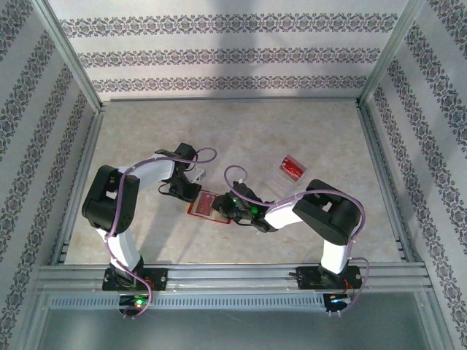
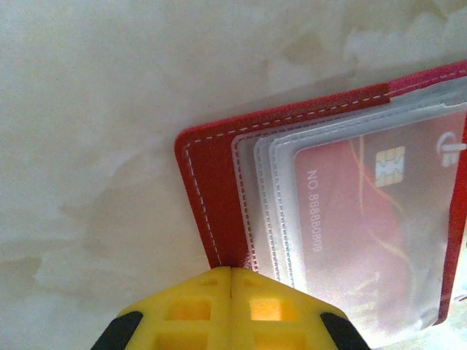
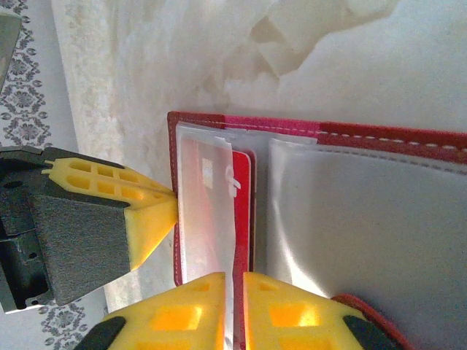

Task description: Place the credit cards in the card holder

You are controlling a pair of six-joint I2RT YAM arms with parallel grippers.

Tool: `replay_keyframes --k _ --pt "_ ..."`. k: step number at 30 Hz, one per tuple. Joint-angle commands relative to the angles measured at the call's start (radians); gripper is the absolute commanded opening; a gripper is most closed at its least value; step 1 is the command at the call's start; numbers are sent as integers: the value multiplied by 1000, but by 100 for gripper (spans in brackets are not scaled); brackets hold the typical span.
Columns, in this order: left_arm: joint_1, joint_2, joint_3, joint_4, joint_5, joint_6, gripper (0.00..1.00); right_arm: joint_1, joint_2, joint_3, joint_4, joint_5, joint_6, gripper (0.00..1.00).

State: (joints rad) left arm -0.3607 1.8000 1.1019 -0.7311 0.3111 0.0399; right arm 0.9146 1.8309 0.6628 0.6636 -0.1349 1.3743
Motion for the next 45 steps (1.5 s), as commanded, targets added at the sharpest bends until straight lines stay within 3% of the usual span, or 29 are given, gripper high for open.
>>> replay_keyframes --k 1,10,16,25,34,45 --pt "-23 13 -9 18 7 -9 0 11 -16 9 -38 6 -35 20" --pt "-24 9 -12 19 12 -7 0 13 -32 36 -78 -3 -64 23" --pt "-20 -17 -4 19 -16 -15 0 8 -162 10 -173 45 -118 29" --pt "-22 -101 77 -53 -8 -16 32 -9 -333 53 -542 103 -259 35" --pt "-52 -142 77 -44 137 -81 40 -23 -318 73 -634 52 -253 35" --pt "-175 -75 80 -35 138 -97 45 4 -213 110 -564 -23 -231 34"
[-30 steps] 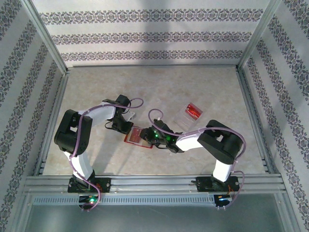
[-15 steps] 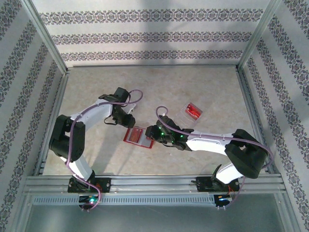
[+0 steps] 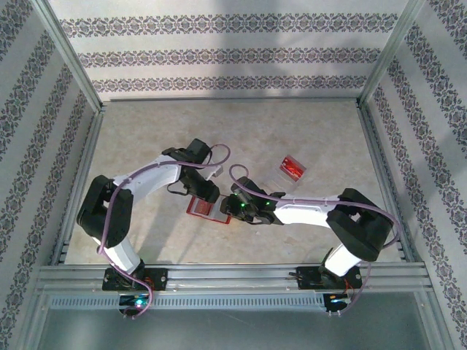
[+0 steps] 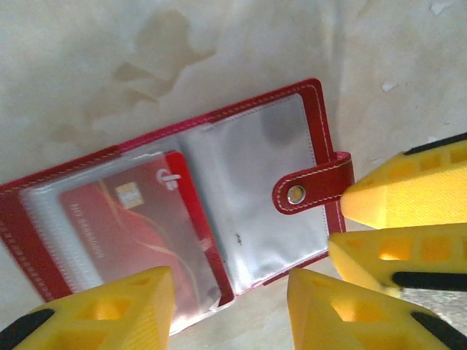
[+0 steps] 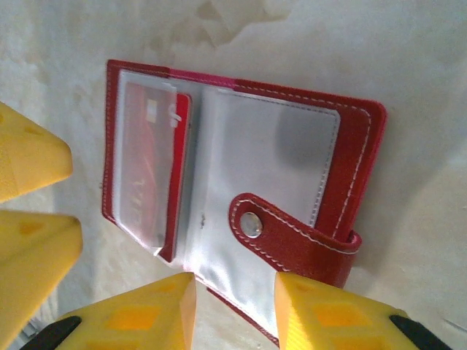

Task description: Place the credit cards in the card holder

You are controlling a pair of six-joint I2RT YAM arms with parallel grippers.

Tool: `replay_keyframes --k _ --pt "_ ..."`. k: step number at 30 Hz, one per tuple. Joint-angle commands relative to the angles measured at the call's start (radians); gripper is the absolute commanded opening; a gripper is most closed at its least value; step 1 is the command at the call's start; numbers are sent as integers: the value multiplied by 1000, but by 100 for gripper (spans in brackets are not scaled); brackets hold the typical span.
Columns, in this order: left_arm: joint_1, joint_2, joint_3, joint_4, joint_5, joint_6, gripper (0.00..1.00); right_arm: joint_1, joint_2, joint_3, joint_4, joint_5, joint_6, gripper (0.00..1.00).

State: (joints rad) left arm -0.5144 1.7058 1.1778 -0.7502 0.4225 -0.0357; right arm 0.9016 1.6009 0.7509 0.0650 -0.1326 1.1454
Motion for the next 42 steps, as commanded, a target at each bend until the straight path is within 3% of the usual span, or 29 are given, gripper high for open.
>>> replay_keyframes --k 1,15,29,36,42 --pt "-27 26 -1 -10 33 -26 44 17 24 24 35 -27 -4 34" --pt "-67 121 8 2 11 -46 45 -24 -3 -157 279 63 131 33" --pt "-79 197 30 -21 -32 -38 35 -21 -73 -200 259 96 128 33" --pt "-91 104 71 -70 33 -53 35 -20 -52 -206 271 82 131 33" --pt "-96 163 90 -67 42 -56 35 -23 -36 -205 291 76 130 33"
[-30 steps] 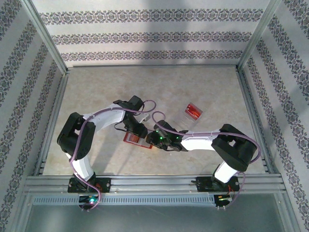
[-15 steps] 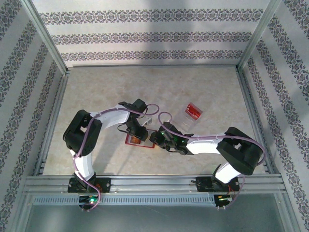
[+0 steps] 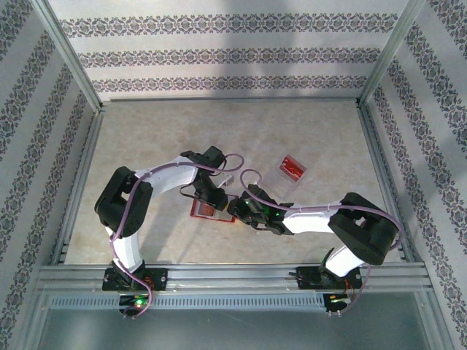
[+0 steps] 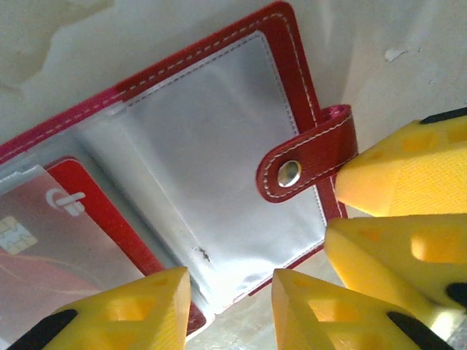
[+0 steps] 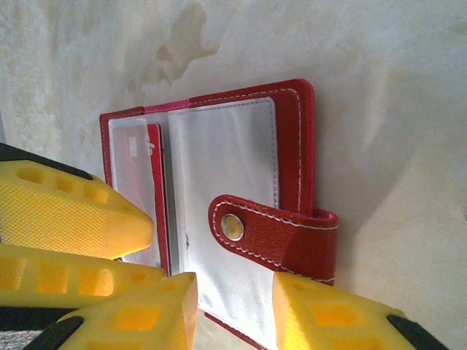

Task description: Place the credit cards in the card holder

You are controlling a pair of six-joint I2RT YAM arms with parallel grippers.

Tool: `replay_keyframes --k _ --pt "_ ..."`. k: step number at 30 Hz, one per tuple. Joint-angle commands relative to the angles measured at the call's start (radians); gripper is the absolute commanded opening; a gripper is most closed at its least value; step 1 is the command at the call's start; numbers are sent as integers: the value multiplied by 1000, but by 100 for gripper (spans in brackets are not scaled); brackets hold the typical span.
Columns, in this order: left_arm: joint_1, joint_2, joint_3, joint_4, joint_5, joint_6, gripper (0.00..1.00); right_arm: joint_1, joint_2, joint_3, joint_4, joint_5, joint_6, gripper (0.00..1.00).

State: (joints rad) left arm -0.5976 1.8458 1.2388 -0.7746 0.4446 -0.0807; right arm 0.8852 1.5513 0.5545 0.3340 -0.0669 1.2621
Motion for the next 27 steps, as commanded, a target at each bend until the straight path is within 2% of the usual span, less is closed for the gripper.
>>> replay_keyframes --k 1,5,9,14,27 --pt "-13 37 37 -44 23 -12 35 -5 14 -7 21 10 13 33" --pt "-16 88 55 -49 29 -16 37 -3 25 -7 26 5 12 33" --pt "-18 109 38 -40 -19 -10 41 -3 26 -7 33 6 14 33" --pt "-18 126 22 -32 -23 -11 41 -3 26 -7 33 6 13 33" --pt "-18 122 0 -22 -55 4 20 -9 -9 -15 31 10 5 33"
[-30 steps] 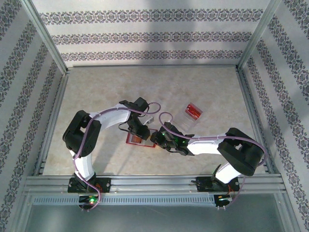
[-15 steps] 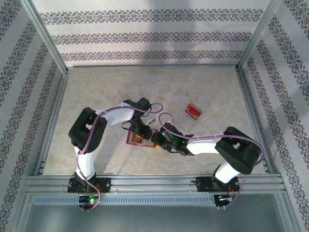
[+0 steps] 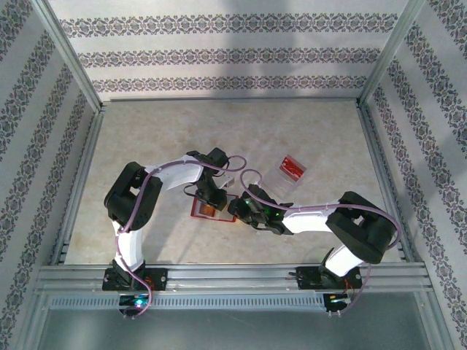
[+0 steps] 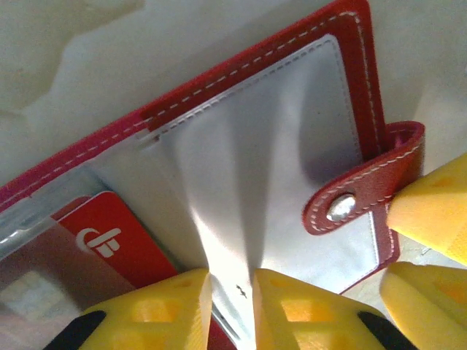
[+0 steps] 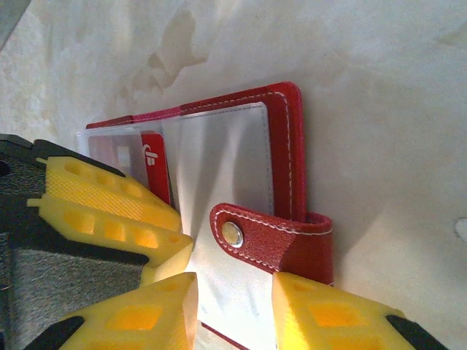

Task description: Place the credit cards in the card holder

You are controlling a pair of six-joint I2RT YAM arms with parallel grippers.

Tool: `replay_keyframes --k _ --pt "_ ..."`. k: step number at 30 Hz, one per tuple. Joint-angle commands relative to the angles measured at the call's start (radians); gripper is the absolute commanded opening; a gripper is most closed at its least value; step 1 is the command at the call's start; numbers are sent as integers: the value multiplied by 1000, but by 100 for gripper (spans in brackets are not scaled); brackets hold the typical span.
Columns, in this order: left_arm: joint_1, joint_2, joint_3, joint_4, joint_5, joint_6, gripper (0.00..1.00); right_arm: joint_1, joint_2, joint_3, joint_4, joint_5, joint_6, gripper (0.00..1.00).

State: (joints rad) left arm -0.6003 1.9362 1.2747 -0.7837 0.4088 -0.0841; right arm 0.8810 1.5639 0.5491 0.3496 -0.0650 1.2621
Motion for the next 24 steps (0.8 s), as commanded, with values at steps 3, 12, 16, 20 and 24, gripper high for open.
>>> replay_keyframes --k 3,12,16,20,24 --pt "-14 27 -41 -12 -21 7 16 -5 -23 -9 16 8 5 33" --pt "-6 24 -47 -9 -11 7 3 -8 -24 -7 15 2 0 33" --pt "1 22 -49 -6 -7 5 0 -8 -20 -2 15 -5 -3 33" --pt "2 -7 -20 -37 -11 1 18 -9 -3 -1 17 -15 2 33" --pt "0 -42 -13 -42 -16 -18 28 -10 14 -3 26 -18 11 33"
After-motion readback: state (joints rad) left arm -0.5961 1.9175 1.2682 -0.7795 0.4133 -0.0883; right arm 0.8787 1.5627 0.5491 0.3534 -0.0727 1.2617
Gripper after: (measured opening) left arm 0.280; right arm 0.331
